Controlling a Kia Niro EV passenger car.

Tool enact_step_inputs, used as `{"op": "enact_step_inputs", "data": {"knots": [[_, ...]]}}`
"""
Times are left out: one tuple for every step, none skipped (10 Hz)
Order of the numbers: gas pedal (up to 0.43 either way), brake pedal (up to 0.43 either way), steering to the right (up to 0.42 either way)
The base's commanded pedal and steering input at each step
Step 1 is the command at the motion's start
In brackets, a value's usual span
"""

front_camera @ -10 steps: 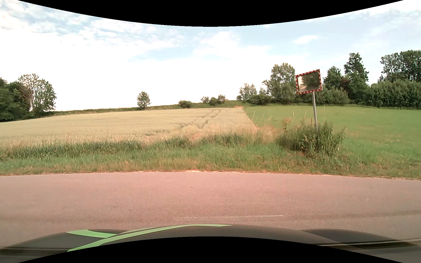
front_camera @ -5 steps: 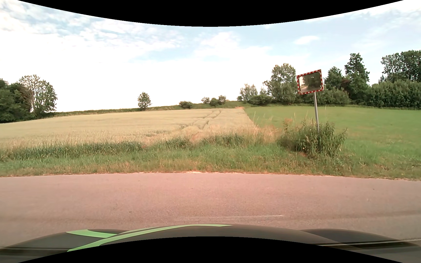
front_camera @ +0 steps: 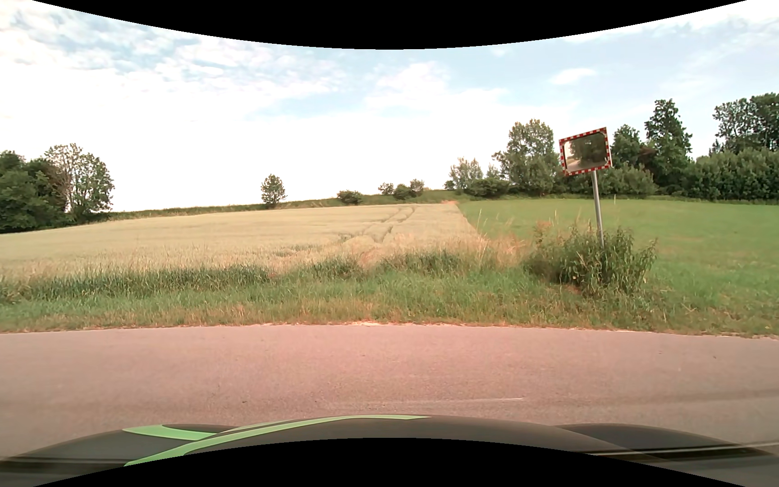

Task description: Follow the waypoints while adhering to traffic rules and regulations

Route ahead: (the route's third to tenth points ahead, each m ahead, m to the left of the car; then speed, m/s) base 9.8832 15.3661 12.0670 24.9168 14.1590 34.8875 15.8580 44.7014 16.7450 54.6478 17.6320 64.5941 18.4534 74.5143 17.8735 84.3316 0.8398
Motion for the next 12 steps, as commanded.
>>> {"op": "enact_step_inputs", "data": {"knots": [[0.169,0.000,-0.399],[0.189,0.000,-0.421],[0.189,0.000,-0.439],[0.189,0.000,-0.464],[0.189,0.000,-0.500],[0.197,0.000,-0.532],[0.197,0.000,-0.575],[0.220,0.000,-0.605],[0.240,0.000,-0.619],[0.240,0.000,-0.629],[0.240,0.000,-0.638],[0.240,0.000,-0.648]]}}
